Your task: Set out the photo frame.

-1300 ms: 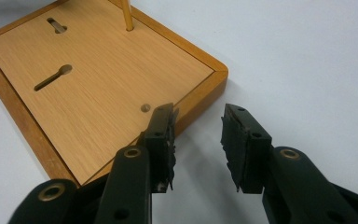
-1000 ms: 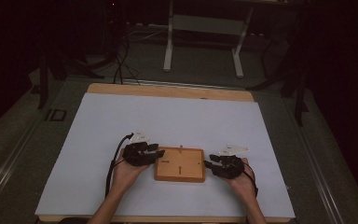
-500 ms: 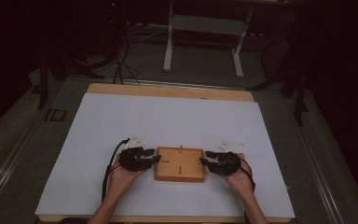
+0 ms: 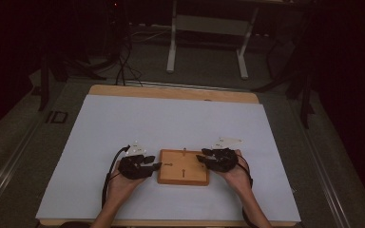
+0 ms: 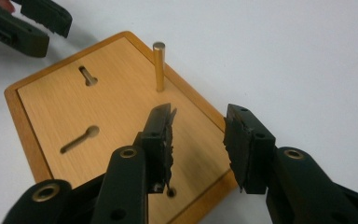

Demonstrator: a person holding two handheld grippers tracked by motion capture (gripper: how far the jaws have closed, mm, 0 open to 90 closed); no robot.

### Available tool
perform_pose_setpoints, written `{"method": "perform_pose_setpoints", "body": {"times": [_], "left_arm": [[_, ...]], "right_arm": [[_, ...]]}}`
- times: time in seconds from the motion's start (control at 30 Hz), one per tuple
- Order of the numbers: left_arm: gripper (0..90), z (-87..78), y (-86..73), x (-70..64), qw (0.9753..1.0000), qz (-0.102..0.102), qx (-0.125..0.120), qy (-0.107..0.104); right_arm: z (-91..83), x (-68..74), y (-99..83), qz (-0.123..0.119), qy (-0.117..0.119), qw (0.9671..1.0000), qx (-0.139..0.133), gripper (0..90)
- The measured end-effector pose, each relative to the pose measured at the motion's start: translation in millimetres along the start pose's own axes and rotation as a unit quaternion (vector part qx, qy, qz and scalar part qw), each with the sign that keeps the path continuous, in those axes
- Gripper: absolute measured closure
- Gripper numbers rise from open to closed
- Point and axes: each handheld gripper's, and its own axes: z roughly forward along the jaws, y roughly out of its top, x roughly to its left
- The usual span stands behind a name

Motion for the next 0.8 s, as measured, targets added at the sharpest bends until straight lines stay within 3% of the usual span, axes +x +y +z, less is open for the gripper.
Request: {"method": "perform_pose_setpoints", "body": {"times": [0.27,0.5,0.8], "left_arm": [[55.9,-0.7,-2.7,-5.1,0.9998,0.017,0.007,0.002],[56.0,-3.7,-4.5,-3.4,0.9998,0.016,-0.001,0.01],[55.5,-2.5,-5.3,-6.6,0.9997,0.022,0.0,0.006]], "right_arm": [[10.8,3.7,6.9,-0.003,0.018,0.9998,-0.011,68.0],[26.0,11.9,19.2,-0.018,0.027,0.9994,-0.009,72.6],[39.8,12.6,24.6,-0.013,0.031,0.9994,-0.011,78.2]]}}
